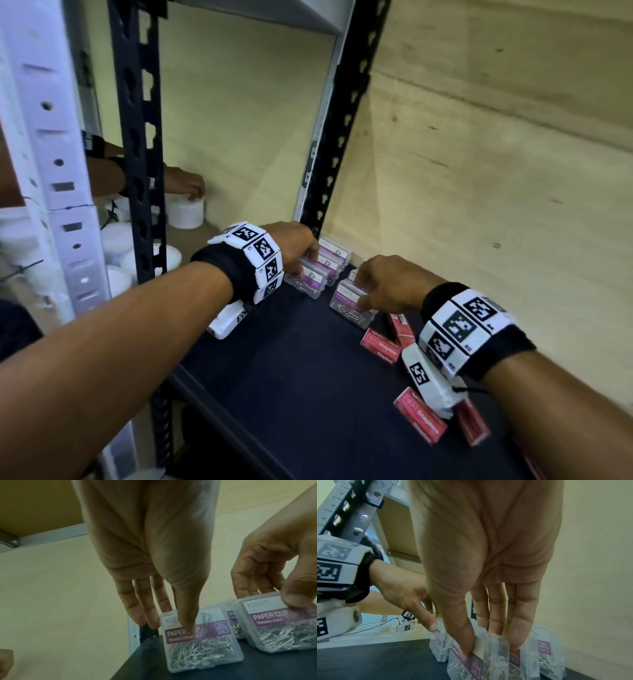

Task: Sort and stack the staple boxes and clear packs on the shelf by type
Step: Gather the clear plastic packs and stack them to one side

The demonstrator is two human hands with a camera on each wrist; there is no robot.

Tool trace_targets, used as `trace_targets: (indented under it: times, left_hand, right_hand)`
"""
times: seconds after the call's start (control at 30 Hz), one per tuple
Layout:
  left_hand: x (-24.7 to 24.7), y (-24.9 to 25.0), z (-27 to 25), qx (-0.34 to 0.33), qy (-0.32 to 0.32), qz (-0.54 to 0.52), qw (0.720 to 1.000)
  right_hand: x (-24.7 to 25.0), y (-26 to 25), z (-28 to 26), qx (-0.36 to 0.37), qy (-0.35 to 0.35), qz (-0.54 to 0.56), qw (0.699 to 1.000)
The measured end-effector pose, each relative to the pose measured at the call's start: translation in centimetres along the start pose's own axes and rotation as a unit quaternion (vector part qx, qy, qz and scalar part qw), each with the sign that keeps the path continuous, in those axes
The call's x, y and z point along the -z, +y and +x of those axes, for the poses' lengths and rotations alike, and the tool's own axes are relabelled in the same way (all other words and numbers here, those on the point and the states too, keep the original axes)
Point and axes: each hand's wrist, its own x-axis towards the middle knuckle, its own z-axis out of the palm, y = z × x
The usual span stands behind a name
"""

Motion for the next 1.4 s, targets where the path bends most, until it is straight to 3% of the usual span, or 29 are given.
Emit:
trace_targets:
  times: [0.1,0.2,0.33,0.47,0.7,1.07,1.4]
  left_hand:
    - [0.2,0.0,-0.2,-0.001,0.003,0.016,1.0]
    - [0.7,0.4,-0.8,-0.006,0.047,0.031,0.998]
    - [1.9,2.6,-1.7,-0.072,0.084,0.025,0.994]
    - [2.5,6.3,-2.5,-0.134,0.019,0.007,0.991]
    - [0.0,10.1,-2.3,-0.15,-0.092,0.003,0.984]
    - [-2.3,11.5,-1.5,-0.155,-0.115,0.046,0.98]
    - [-2.8,12.0,-1.5,-0.132,-0.105,0.069,0.983]
  right_hand:
    - [-0.1,0.2,-0.1,0.006,0.006,0.014,1.0]
    - [0.3,0.8,-0.3,0.014,0.012,0.042,0.999]
    - [1.9,2.6,-0.9,-0.002,0.018,0.027,0.999]
    - [2.8,4.5,-2.1,-0.025,-0.027,-0.032,0.999]
    - [0.9,7.0,-3.4,-0.029,-0.114,-0.009,0.993]
    - [-1.0,6.7,-3.6,-0.056,-0.207,-0.053,0.975]
    - [-1.7,6.4,-3.2,-0.064,-0.224,-0.027,0.972]
